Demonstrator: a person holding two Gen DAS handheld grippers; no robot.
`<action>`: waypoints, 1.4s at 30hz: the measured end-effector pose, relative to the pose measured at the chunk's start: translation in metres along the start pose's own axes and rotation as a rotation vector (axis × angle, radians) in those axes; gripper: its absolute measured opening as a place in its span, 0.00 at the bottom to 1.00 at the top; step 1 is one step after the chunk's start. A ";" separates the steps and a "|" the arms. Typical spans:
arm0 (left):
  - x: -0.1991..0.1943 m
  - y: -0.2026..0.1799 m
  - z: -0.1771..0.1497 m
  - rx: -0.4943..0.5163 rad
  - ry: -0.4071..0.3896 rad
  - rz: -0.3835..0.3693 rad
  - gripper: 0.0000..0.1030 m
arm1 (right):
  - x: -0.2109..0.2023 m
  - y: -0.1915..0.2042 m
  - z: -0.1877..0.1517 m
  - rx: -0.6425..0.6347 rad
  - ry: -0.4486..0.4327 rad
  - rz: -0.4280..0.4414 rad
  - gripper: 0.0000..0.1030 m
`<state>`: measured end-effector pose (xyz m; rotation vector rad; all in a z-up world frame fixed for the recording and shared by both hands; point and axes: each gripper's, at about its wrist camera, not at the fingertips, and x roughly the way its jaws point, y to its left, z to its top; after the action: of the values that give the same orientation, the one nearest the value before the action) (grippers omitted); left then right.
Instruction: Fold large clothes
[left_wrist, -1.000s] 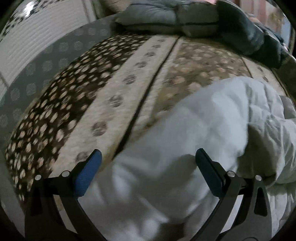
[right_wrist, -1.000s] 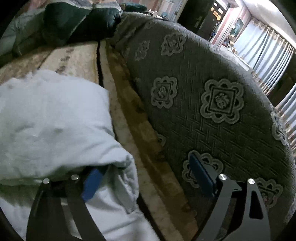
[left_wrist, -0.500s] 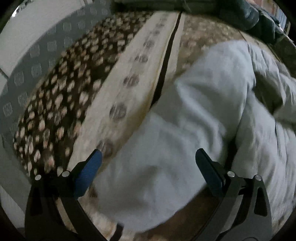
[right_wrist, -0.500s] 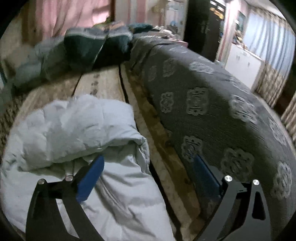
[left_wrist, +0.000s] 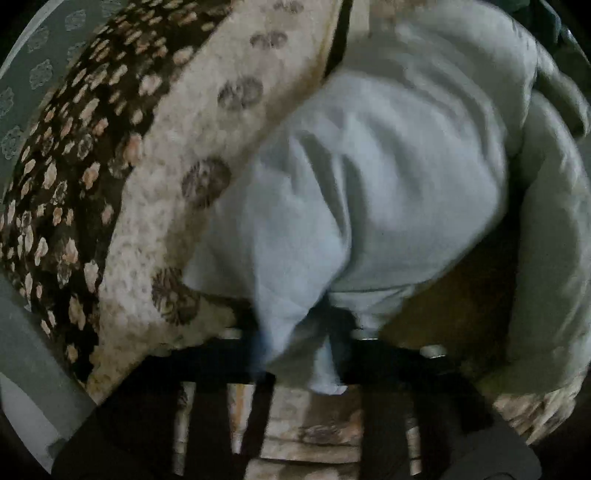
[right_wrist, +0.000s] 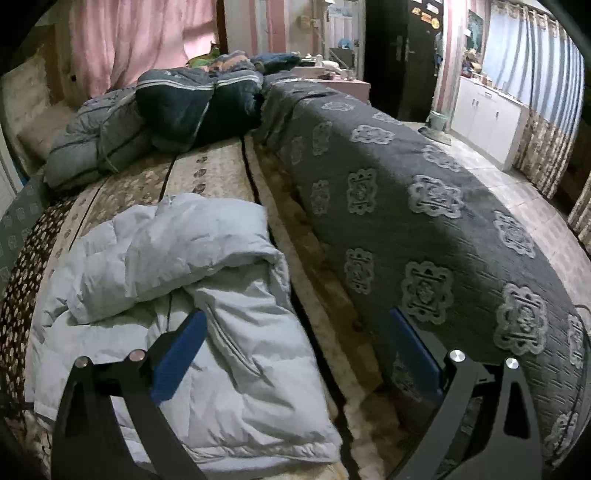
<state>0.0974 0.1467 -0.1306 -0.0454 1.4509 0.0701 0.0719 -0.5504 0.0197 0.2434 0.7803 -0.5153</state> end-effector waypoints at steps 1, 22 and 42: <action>-0.006 0.001 0.002 -0.011 -0.019 0.006 0.07 | -0.003 -0.003 0.000 0.007 -0.005 -0.001 0.95; -0.246 -0.141 0.007 0.013 -0.825 -0.208 0.05 | 0.009 0.044 0.017 0.074 -0.071 0.224 0.98; -0.138 -0.436 0.045 0.341 -0.538 -0.368 0.05 | 0.095 -0.006 0.019 -0.034 0.033 0.124 0.98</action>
<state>0.1590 -0.2872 0.0064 -0.0117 0.8829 -0.4366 0.1369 -0.5964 -0.0356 0.2674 0.8000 -0.3812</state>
